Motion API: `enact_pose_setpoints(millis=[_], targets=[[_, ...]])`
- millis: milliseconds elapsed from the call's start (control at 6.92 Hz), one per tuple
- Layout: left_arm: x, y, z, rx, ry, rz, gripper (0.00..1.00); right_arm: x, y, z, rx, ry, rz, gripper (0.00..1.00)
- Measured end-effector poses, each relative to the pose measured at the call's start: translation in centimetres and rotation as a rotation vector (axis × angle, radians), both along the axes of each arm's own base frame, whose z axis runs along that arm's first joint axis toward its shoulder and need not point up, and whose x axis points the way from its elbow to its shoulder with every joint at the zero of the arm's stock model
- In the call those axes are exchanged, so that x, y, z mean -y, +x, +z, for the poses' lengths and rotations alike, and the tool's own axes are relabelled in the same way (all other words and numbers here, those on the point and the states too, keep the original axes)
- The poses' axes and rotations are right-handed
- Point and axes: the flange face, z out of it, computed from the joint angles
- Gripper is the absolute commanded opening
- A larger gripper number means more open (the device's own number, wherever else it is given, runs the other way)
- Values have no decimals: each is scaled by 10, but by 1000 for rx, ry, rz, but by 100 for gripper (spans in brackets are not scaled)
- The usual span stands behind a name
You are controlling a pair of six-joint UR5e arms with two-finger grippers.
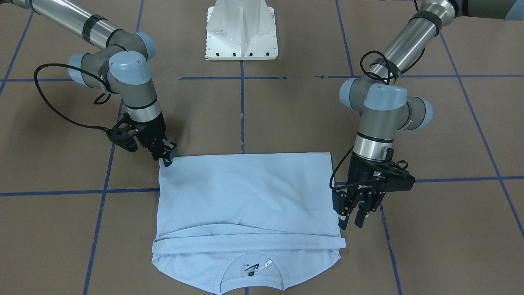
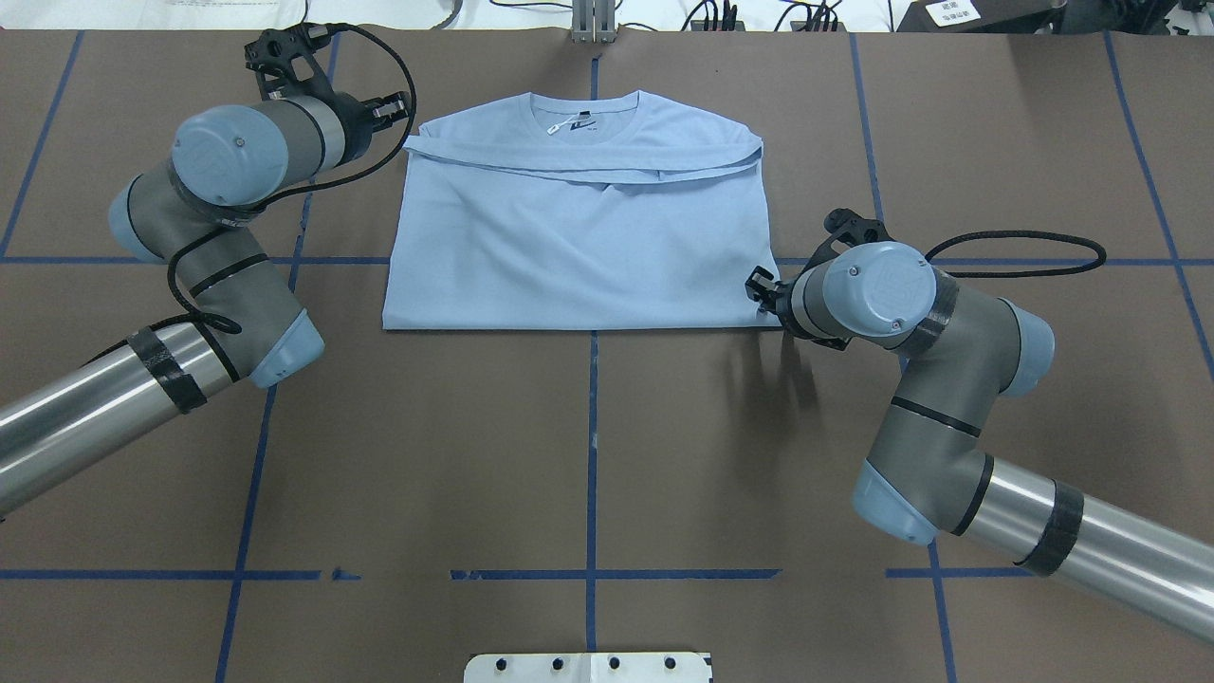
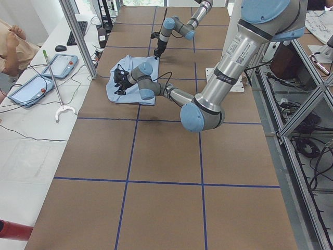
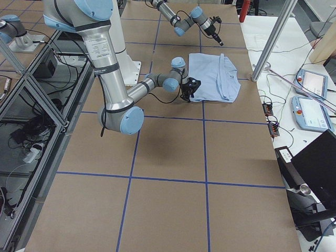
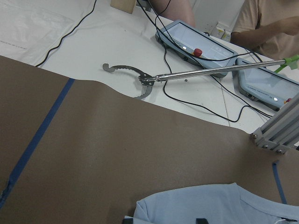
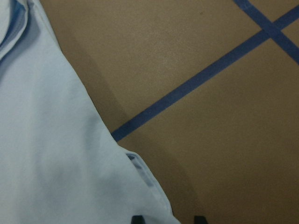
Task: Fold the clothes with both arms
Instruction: 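Move the right gripper to the folded shirt's side edge and grasp it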
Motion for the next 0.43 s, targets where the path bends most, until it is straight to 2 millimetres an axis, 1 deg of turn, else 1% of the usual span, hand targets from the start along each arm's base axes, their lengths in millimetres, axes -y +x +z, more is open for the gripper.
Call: enact_pose_setpoints(millis=[289, 434], targets=[[-1, 0, 2, 2, -3, 1, 54, -2, 4, -2, 3, 6, 1, 0], [-1, 0, 2, 1, -2, 1, 54, -4, 9, -8, 14, 14, -1, 0]])
